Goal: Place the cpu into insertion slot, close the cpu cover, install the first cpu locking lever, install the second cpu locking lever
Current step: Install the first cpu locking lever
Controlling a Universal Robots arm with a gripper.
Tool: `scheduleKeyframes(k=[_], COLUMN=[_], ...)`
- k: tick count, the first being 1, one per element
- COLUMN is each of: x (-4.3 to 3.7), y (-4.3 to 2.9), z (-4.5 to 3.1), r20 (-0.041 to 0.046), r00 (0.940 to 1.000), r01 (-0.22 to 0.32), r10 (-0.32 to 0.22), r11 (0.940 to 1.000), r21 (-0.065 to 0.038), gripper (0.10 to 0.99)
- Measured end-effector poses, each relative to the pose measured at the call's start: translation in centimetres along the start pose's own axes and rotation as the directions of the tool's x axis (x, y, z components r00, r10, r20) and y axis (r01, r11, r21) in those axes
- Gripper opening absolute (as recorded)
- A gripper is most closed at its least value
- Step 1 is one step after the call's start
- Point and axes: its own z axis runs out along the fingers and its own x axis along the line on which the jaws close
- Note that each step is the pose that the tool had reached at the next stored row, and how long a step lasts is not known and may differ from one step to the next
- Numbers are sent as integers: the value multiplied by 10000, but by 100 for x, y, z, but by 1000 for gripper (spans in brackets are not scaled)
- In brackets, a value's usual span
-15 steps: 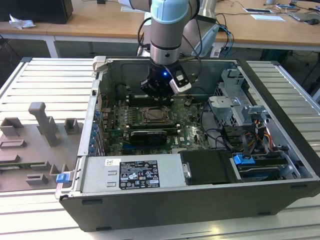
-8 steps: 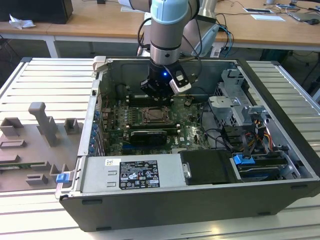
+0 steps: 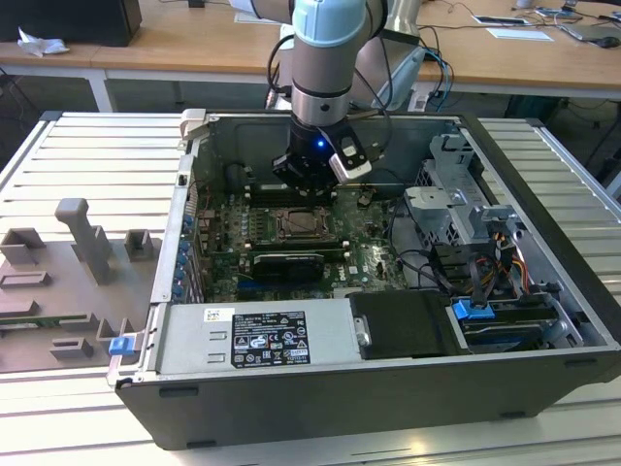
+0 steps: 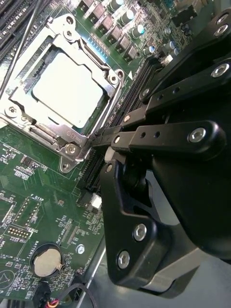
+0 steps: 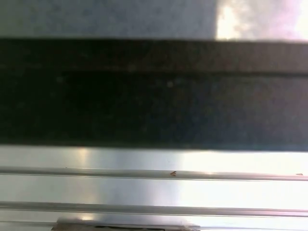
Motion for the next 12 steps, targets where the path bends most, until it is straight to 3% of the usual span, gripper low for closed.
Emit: scheduleKeyframes(k=[8,12], x=[-2,-3], y=[0,5], z=[6,-55], r20=[0,0], r00=[10000,10000], r01=[0,0], r10=[0,0], r11=[10000,10000], r21=[-3,-4], gripper=[106,106])
